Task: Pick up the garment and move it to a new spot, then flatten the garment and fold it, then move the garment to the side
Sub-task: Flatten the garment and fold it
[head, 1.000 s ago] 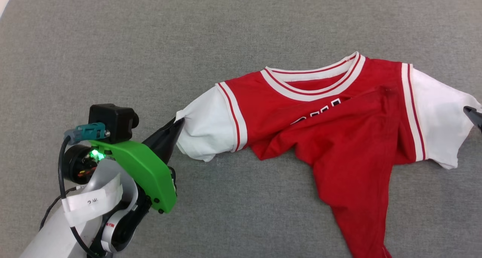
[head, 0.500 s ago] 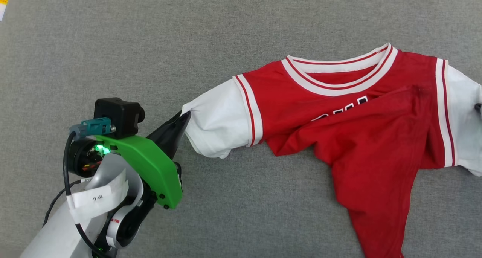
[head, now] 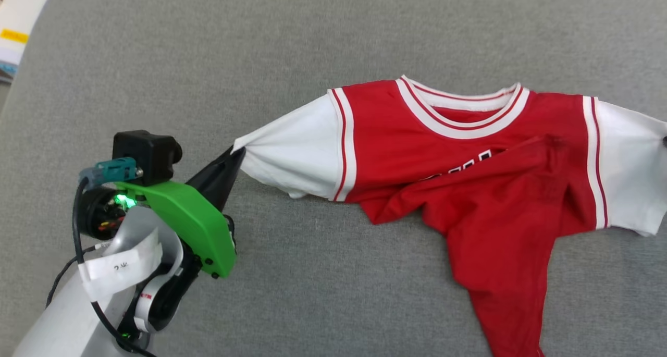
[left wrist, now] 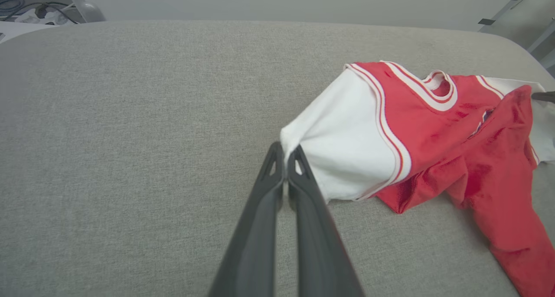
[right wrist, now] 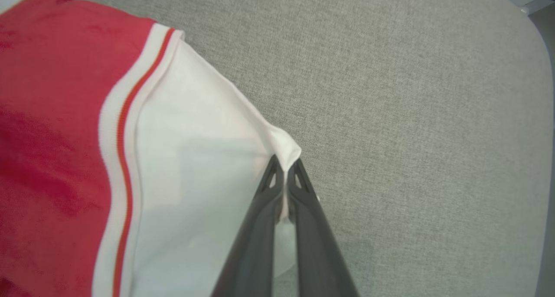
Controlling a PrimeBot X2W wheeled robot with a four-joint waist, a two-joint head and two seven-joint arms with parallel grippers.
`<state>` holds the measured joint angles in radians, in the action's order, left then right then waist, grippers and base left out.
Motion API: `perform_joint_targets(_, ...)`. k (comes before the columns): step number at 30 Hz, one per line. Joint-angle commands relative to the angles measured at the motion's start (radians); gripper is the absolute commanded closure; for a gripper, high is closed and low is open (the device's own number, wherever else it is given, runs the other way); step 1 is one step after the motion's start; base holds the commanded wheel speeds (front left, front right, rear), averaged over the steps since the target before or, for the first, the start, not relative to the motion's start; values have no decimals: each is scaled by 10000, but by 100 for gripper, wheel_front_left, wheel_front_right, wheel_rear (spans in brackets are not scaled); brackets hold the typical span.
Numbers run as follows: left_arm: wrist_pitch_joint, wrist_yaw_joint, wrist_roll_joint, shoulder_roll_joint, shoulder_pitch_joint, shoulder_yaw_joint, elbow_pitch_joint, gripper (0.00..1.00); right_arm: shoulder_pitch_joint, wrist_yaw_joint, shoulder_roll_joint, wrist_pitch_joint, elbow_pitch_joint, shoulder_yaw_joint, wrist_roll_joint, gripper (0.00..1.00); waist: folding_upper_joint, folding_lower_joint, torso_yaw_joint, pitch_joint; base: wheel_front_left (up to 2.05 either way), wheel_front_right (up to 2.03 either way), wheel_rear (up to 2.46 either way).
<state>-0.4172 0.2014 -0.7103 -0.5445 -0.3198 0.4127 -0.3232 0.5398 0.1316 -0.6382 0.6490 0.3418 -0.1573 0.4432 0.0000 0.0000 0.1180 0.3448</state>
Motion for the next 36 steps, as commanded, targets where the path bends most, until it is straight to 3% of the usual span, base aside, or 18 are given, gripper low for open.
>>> perform_joint_targets(1, 137, -70, 131, -131, -171, -120, 86, 100, 94, -9, -145, -290, -33, -18, -90, 100, 0, 0, -188, -734, 0, 0, 0)
perform_joint_targets(11, 771, -105, 225, -551, -277, -806, 376, 100, 757, -9, -856, -1462, -704, -175, 61, 100, 0, 0, -574, -2637, 0, 0, 0)
perform_joint_targets(19, 955, -56, 306, -914, -609, -1310, 20, 100, 977, -9, -1341, -2032, -1085, -147, 322, 100, 0, 0, -714, -3501, 0, 0, 0)
perform_joint_targets(31, 834, -60, 170, -1432, -1273, -1993, -567, 100, 1650, -9, -1752, -2432, -1753, 88, 563, 100, 0, 0, -942, -3548, 0, 0, 0)
perform_joint_targets(36, 562, -360, -415, -1461, -1783, -2147, -684, 100, 2252, -9, -1721, -2754, -1821, 209, 646, 100, 0, 0, -1020, -3054, 0, 0, 0)
